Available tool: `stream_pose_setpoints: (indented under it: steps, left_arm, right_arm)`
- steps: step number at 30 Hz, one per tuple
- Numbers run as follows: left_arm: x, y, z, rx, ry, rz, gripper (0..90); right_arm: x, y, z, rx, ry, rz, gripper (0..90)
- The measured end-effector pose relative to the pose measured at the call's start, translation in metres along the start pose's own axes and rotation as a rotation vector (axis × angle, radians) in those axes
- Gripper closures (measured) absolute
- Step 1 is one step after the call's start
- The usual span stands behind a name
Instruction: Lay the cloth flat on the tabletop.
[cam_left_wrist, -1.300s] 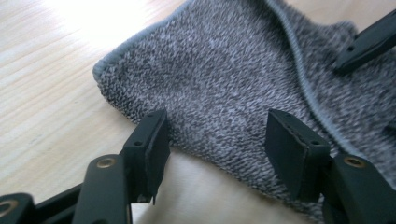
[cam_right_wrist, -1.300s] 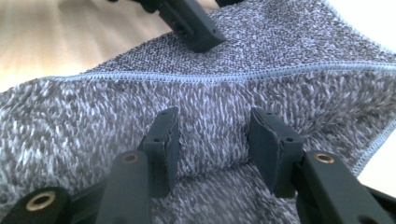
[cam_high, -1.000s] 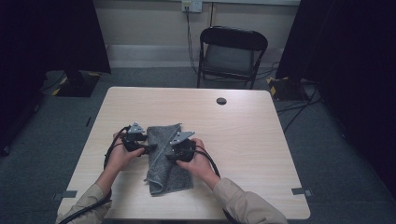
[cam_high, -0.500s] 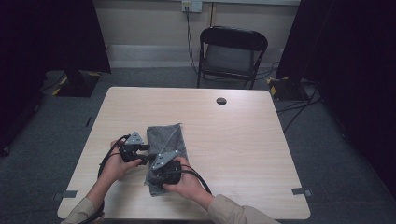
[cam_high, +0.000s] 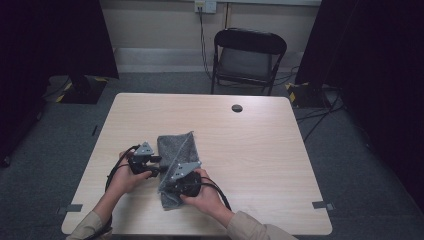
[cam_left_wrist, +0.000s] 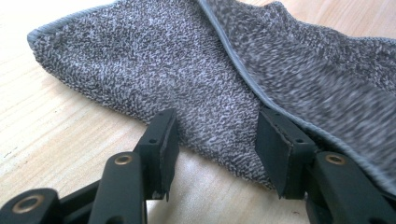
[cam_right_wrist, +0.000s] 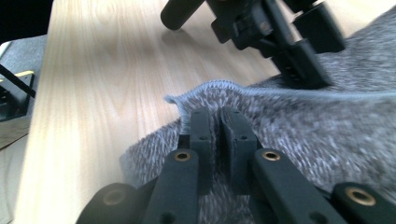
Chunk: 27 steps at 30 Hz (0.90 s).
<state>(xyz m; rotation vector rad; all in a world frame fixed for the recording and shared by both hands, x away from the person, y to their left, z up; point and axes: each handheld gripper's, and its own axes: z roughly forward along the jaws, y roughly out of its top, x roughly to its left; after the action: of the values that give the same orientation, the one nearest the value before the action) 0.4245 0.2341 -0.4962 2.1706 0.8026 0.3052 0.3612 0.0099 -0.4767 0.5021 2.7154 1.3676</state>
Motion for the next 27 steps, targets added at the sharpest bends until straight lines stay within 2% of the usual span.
stream_pose_setpoints:
  steps: [2,5,10,16,18,22,23,24,27]
  left_arm:
    - [0.001,0.0,0.0,-0.001,0.002,0.002,49.0]
    - [0.0,0.0,0.0,-0.002,0.004,0.001,49.0]
    - [0.0,-0.002,0.0,-0.008,-0.001,-0.001,49.0]
    - [0.0,-0.002,0.0,-0.012,0.0,-0.005,48.8]
    - [0.001,-0.001,-0.001,-0.007,0.007,0.007,48.6]
    - [0.001,-0.002,-0.001,-0.013,-0.002,0.003,48.3]
    - [0.001,-0.003,0.0,-0.018,-0.008,-0.009,48.3]
    - [0.001,-0.003,0.0,-0.021,-0.004,0.0,48.2]
    - [0.002,-0.003,0.0,-0.02,-0.006,-0.008,47.0]
  right_arm:
    - [0.0,-0.002,-0.009,-0.025,0.001,0.02,83.8]
    - [-0.001,-0.007,-0.025,-0.031,-0.021,0.008,84.8]
    - [-0.008,-0.02,-0.043,-0.046,-0.044,0.037,83.7]
    - [-0.011,-0.034,-0.061,-0.035,-0.07,0.053,81.6]
    - [-0.01,-0.039,-0.066,-0.026,-0.071,0.056,79.8]
    - [-0.011,-0.046,-0.075,-0.011,-0.082,0.057,75.6]
    - [-0.011,-0.047,-0.078,-0.008,-0.086,0.06,74.6]
    - [-0.013,-0.049,-0.08,-0.01,-0.088,0.067,73.8]
    - [-0.016,-0.053,-0.087,-0.006,-0.099,0.08,71.6]
